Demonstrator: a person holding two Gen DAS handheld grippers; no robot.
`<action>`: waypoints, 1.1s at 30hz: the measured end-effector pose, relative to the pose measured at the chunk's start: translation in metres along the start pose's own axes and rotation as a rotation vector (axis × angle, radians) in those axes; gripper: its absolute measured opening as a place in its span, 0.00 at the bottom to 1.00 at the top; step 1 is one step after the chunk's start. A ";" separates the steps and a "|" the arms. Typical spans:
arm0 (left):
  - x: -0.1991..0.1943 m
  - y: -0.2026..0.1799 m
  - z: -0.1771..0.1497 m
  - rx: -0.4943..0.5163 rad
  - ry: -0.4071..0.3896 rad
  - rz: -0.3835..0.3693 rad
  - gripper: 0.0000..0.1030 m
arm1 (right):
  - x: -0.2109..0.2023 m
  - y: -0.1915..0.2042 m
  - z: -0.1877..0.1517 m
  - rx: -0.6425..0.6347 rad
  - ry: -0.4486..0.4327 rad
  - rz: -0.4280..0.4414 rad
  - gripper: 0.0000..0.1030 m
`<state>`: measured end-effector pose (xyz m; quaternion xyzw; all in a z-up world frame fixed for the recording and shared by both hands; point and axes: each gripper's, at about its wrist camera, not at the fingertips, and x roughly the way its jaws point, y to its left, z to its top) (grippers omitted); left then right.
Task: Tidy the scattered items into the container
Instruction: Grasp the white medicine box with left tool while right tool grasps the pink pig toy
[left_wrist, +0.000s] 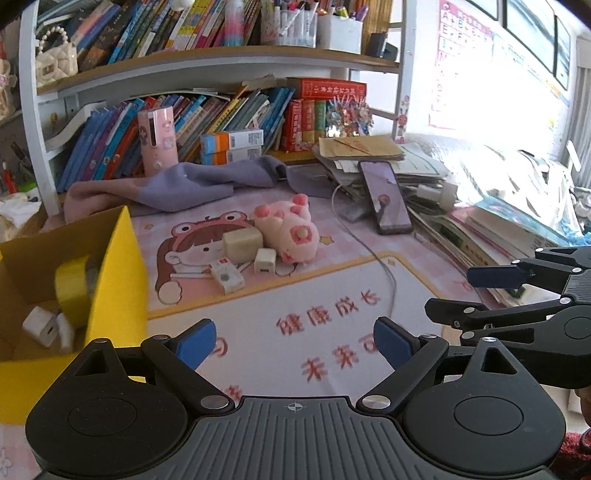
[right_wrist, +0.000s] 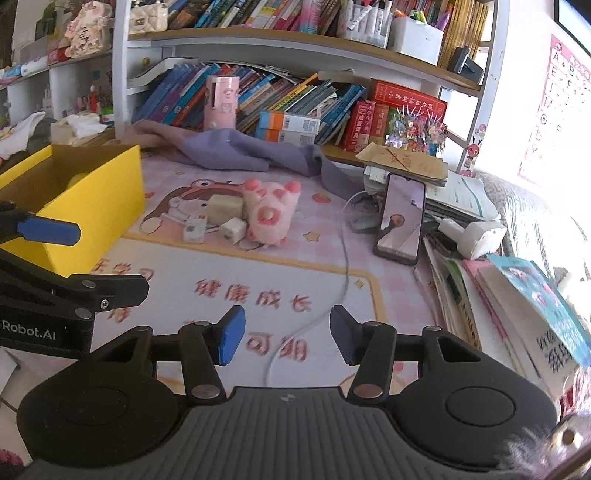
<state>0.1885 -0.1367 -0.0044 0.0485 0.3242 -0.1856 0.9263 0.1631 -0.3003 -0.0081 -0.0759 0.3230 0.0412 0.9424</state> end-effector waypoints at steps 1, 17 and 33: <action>0.005 0.000 0.004 -0.005 0.003 0.007 0.90 | 0.005 -0.005 0.003 -0.001 0.002 0.005 0.48; 0.073 0.008 0.050 -0.085 0.058 0.199 0.87 | 0.101 -0.053 0.062 0.006 0.020 0.176 0.49; 0.151 0.039 0.065 -0.166 0.170 0.287 0.65 | 0.194 -0.048 0.108 0.050 0.096 0.308 0.59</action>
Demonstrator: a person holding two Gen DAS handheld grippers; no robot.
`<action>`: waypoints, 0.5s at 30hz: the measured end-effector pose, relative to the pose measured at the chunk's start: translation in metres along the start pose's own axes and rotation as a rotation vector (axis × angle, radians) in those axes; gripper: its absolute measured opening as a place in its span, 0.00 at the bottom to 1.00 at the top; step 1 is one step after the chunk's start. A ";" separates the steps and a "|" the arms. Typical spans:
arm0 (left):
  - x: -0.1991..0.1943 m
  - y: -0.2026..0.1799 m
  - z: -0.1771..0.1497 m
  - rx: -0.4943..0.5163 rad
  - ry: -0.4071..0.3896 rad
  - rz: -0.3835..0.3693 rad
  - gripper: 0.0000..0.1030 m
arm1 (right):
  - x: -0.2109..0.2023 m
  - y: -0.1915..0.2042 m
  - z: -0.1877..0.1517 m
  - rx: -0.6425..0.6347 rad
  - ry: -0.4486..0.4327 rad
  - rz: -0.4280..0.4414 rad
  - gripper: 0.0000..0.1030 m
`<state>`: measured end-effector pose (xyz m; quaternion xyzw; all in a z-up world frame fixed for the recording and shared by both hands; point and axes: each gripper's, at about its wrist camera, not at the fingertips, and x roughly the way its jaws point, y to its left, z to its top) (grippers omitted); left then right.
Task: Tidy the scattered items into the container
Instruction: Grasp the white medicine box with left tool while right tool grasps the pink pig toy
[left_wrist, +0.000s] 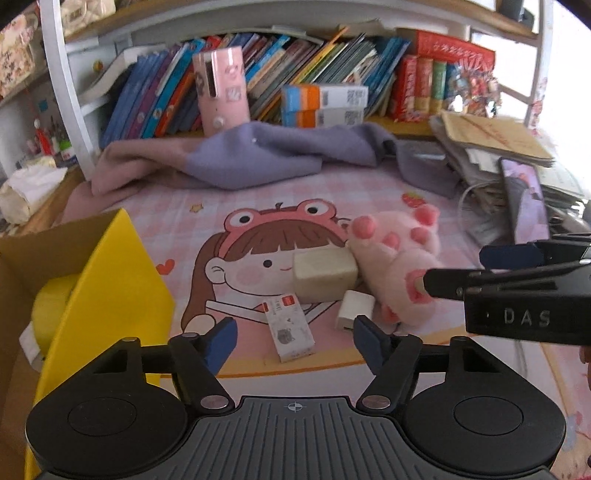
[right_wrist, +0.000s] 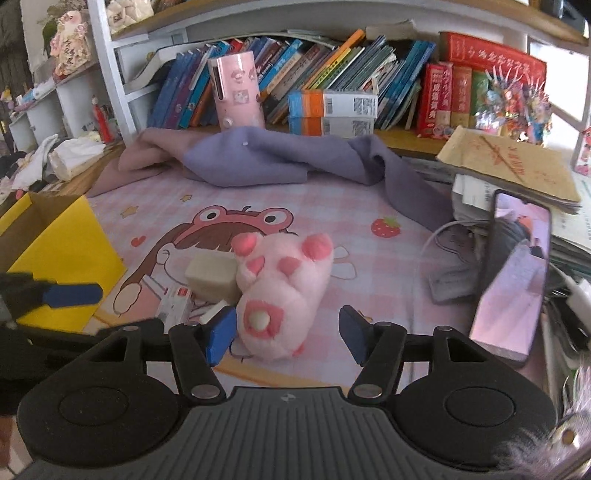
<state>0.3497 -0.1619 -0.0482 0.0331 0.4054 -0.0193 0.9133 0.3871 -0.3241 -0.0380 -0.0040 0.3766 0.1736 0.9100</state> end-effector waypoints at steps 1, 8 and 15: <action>0.005 0.001 0.001 -0.010 0.008 0.004 0.64 | 0.005 -0.001 0.003 0.005 0.002 0.004 0.61; 0.036 0.010 0.007 -0.061 0.068 0.022 0.57 | 0.039 -0.006 0.020 0.020 0.033 0.001 0.71; 0.060 0.012 0.009 -0.102 0.131 0.024 0.50 | 0.067 -0.012 0.025 0.053 0.085 0.034 0.74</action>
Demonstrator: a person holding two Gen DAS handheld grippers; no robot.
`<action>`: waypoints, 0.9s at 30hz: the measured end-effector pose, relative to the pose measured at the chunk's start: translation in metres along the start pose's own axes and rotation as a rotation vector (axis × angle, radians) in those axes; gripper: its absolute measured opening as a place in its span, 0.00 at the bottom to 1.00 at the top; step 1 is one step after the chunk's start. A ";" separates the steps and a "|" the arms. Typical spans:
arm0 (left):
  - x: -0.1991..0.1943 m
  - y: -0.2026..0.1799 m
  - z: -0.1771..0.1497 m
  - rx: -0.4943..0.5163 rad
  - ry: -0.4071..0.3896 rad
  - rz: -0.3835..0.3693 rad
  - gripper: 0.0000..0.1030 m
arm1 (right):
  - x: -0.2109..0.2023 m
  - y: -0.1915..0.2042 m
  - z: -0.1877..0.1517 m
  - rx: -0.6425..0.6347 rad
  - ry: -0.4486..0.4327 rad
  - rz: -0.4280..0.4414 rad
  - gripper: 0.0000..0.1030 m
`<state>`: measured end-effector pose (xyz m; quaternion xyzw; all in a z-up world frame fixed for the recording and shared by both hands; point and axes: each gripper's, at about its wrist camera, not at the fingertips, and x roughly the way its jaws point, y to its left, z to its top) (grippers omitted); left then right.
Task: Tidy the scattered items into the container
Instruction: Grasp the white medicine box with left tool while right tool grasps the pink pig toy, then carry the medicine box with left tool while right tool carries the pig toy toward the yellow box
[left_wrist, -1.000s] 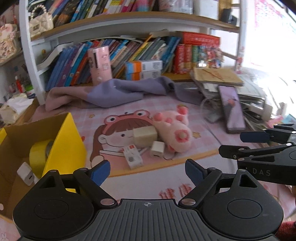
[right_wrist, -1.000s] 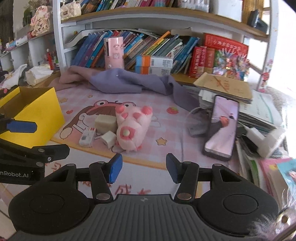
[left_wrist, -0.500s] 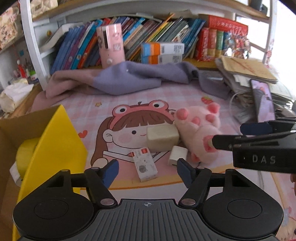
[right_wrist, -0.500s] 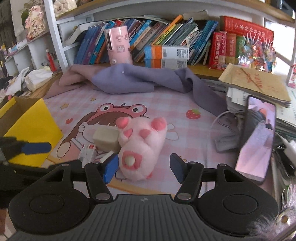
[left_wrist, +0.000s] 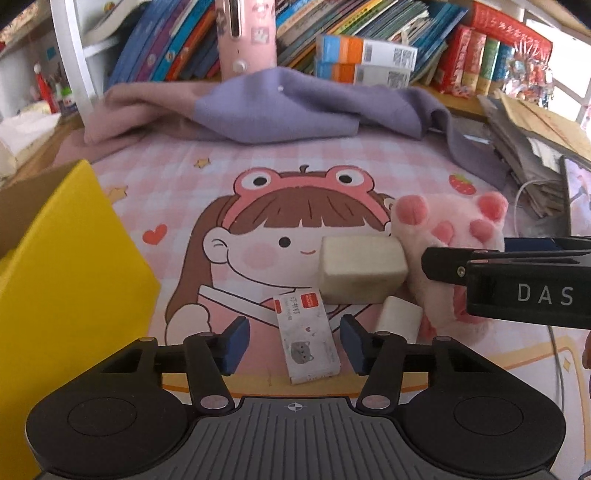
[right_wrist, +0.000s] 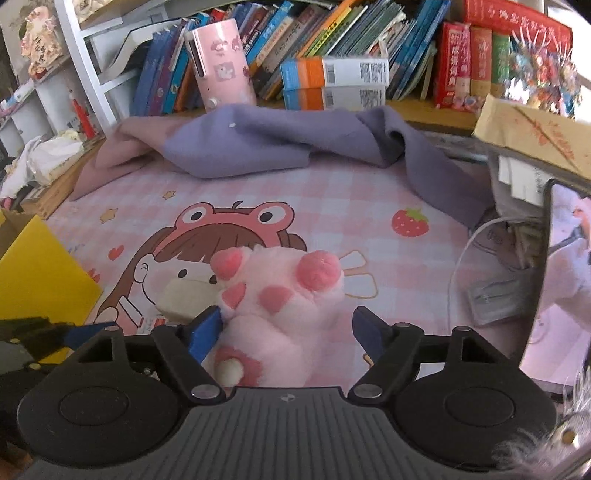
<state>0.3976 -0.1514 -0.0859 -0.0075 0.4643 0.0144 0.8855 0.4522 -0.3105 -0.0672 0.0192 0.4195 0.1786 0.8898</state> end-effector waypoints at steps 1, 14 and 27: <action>0.002 0.000 0.000 -0.004 0.007 -0.003 0.47 | 0.002 0.000 0.001 0.002 0.004 0.005 0.74; -0.004 -0.003 -0.003 0.005 -0.003 -0.029 0.28 | 0.011 -0.008 0.000 0.039 0.032 0.066 0.56; -0.068 0.001 -0.018 -0.016 -0.089 -0.096 0.28 | -0.045 -0.013 -0.017 0.021 -0.029 0.057 0.56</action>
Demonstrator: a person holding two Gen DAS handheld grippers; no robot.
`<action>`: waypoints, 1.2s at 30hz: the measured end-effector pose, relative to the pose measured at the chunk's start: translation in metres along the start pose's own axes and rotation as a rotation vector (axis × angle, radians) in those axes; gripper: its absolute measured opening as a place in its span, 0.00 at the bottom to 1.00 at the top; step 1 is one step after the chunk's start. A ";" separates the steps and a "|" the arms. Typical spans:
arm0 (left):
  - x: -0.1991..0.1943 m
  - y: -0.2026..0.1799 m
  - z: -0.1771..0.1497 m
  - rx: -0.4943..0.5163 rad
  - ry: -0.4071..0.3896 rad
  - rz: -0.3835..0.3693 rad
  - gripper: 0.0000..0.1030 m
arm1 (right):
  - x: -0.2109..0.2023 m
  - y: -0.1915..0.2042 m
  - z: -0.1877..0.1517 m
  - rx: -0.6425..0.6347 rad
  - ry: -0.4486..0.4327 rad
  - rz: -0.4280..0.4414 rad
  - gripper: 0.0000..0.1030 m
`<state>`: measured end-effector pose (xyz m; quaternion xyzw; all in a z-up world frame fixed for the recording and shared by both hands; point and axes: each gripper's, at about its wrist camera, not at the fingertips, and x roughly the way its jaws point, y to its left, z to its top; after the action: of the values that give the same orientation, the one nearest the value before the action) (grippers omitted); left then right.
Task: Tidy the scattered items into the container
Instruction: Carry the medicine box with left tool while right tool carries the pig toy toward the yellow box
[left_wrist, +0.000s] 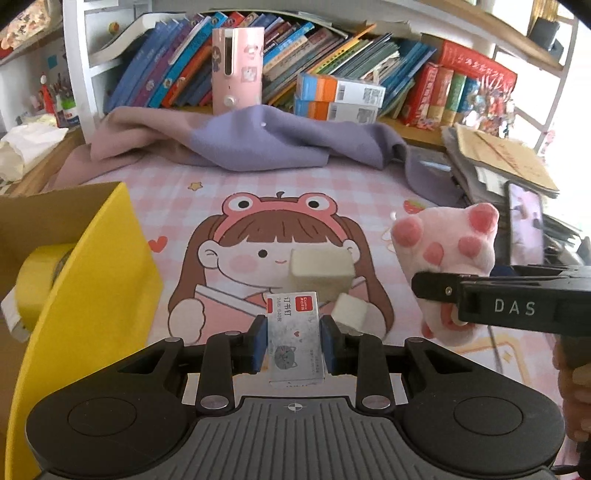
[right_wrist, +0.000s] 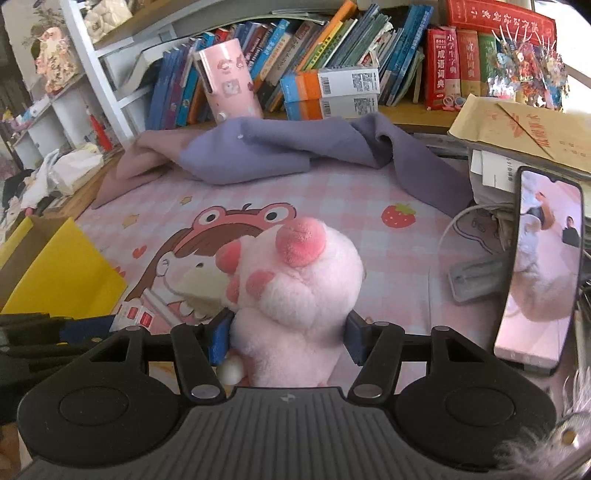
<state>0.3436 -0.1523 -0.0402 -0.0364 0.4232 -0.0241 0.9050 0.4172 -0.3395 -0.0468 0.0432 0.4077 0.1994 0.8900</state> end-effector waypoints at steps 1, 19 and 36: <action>-0.005 0.000 -0.002 0.000 -0.002 -0.006 0.28 | -0.004 0.002 -0.003 -0.005 0.000 0.002 0.56; -0.082 0.015 -0.044 0.010 -0.085 -0.141 0.28 | -0.072 0.051 -0.057 -0.083 -0.013 -0.040 0.55; -0.149 0.070 -0.099 0.036 -0.152 -0.242 0.28 | -0.129 0.133 -0.106 -0.082 -0.107 -0.169 0.56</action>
<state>0.1731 -0.0759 0.0038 -0.0726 0.3457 -0.1377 0.9253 0.2197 -0.2774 0.0060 -0.0171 0.3534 0.1377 0.9251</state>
